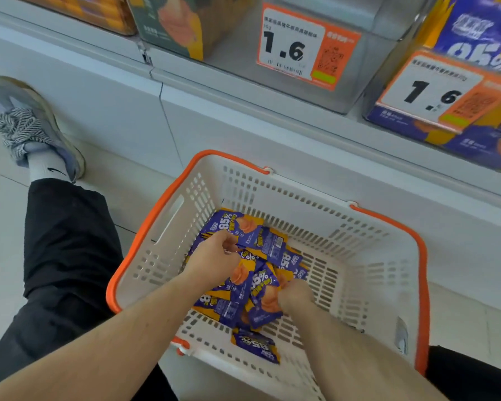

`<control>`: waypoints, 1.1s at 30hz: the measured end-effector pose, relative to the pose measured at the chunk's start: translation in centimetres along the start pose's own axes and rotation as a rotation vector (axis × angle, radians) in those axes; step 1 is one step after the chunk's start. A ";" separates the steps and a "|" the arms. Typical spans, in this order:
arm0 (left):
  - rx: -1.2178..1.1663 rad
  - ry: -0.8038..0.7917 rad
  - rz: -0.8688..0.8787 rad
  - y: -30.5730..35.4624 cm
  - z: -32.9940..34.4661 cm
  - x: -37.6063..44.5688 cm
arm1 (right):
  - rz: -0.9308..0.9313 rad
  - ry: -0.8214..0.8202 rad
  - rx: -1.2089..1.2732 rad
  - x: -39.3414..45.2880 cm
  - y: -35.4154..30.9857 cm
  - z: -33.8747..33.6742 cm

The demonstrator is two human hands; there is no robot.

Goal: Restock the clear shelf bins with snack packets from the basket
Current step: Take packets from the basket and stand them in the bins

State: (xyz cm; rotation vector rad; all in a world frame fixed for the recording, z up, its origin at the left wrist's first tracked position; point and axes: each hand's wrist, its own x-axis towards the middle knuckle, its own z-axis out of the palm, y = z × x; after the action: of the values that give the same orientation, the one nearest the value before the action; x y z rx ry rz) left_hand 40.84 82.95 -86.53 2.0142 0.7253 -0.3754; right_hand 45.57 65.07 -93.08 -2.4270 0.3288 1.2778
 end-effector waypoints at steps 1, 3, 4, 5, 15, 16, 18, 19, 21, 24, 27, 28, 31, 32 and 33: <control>-0.002 -0.014 -0.005 0.2 0.4 -0.1 | -0.043 0.029 0.007 -0.5 0.2 -1.6; -0.057 -0.054 -0.052 1.1 1.6 -0.2 | -0.126 0.073 0.039 -0.6 1.3 -4.7; -0.125 -0.070 -0.100 1.8 2.4 -0.3 | -0.138 0.112 0.038 -1.3 1.6 -6.4; -0.213 -0.074 -0.162 2.7 3.3 -0.5 | -0.167 0.129 0.045 -1.4 2.1 -7.8; -0.879 -0.266 -0.215 12.1 8.8 -4.0 | -0.333 0.228 0.046 -9.7 3.3 -19.9; -0.750 -0.157 -0.065 13.2 8.7 -4.2 | -0.360 0.401 -0.168 -11.3 3.3 -20.9; -0.487 -0.065 0.250 15.8 8.3 -5.0 | -0.507 0.638 -0.424 -14.3 3.2 -22.6; -0.380 -0.040 0.372 17.4 8.0 -5.6 | -0.597 0.670 -0.468 -15.7 3.1 -23.2; -0.269 -0.002 0.547 20.5 7.5 -6.6 | -0.714 0.710 -0.558 -17.9 2.7 -24.0; -0.269 0.015 0.703 25.0 6.9 -7.4 | -0.694 0.868 -0.586 -20.0 2.7 -26.1; -0.262 0.035 0.851 29.1 6.5 -8.3 | -0.607 1.030 -0.467 -21.9 3.6 -29.2; -0.251 0.048 0.923 30.4 6.2 -8.7 | -0.582 1.120 -0.446 -22.6 4.0 -30.2; -0.102 0.209 1.134 34.0 4.9 -9.5 | -0.584 1.560 -0.405 -24.4 5.4 -33.3; 0.006 0.299 1.181 35.0 4.5 -9.3 | -0.603 1.692 -0.367 -24.7 6.0 -34.5; 0.138 0.384 1.196 35.9 4.3 -8.9 | -0.615 1.785 -0.328 -24.8 6.5 -35.7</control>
State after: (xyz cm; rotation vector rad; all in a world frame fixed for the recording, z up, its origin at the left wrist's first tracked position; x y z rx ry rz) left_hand 56.48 62.15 -59.90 2.2854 -0.3789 0.6850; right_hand 55.67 44.58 -55.53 -2.7943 -0.2459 -1.3345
